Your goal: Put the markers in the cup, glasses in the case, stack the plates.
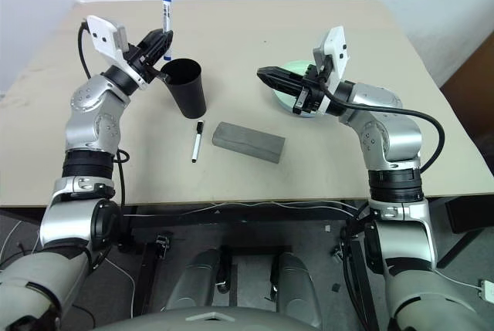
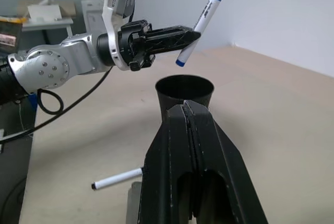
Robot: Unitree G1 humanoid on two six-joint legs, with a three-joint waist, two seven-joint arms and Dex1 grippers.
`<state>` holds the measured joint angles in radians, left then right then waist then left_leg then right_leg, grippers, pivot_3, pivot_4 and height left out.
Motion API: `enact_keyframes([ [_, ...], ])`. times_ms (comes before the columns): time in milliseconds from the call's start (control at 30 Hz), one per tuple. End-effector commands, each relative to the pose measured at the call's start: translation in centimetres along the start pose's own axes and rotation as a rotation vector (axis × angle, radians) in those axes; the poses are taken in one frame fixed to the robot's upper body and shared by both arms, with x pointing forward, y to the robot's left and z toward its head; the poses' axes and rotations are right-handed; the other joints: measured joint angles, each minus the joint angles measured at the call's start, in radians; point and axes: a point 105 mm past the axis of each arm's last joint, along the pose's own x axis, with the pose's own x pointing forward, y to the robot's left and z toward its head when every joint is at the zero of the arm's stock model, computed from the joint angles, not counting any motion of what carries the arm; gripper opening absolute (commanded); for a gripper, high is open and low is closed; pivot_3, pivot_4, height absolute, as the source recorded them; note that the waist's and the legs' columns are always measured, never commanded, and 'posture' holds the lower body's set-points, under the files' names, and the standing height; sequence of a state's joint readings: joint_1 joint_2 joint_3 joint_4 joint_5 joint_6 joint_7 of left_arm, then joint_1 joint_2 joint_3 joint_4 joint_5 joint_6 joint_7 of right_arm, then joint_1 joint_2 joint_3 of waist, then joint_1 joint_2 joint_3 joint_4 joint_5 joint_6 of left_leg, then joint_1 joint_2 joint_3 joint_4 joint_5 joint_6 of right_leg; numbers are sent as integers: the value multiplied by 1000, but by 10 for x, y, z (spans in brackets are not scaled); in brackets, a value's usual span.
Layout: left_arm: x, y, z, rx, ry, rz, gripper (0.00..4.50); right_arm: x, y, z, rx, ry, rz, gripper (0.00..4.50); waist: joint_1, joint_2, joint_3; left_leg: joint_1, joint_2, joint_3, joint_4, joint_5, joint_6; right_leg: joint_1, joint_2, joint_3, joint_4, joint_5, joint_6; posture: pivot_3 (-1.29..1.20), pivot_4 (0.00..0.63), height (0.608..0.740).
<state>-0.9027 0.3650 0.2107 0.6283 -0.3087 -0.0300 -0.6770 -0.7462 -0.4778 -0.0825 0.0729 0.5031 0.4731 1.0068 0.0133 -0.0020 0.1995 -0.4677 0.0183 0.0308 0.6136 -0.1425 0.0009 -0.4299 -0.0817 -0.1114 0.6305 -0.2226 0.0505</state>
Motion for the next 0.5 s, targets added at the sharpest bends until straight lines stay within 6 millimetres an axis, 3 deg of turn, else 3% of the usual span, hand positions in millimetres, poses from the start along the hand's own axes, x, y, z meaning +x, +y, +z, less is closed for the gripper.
enact_keyframes([
  [33, 7, -2, 11, 22, -50, -18, 270, -2, 0, 11, -53, -18, -5, 0, 0, 0, 0, 0, 0, 0, 0, 0, 0, 0, 0, 0, 0, 0, 0, 0, 150, 721],
  [500, 11, -12, -7, 5, -18, -67, 270, -5, -3, 3, -77, 29, -49, 0, 0, 0, 0, -1, 0, 0, 1, 0, 0, -1, 0, 0, 0, 0, 0, 0, 150, 721],
])
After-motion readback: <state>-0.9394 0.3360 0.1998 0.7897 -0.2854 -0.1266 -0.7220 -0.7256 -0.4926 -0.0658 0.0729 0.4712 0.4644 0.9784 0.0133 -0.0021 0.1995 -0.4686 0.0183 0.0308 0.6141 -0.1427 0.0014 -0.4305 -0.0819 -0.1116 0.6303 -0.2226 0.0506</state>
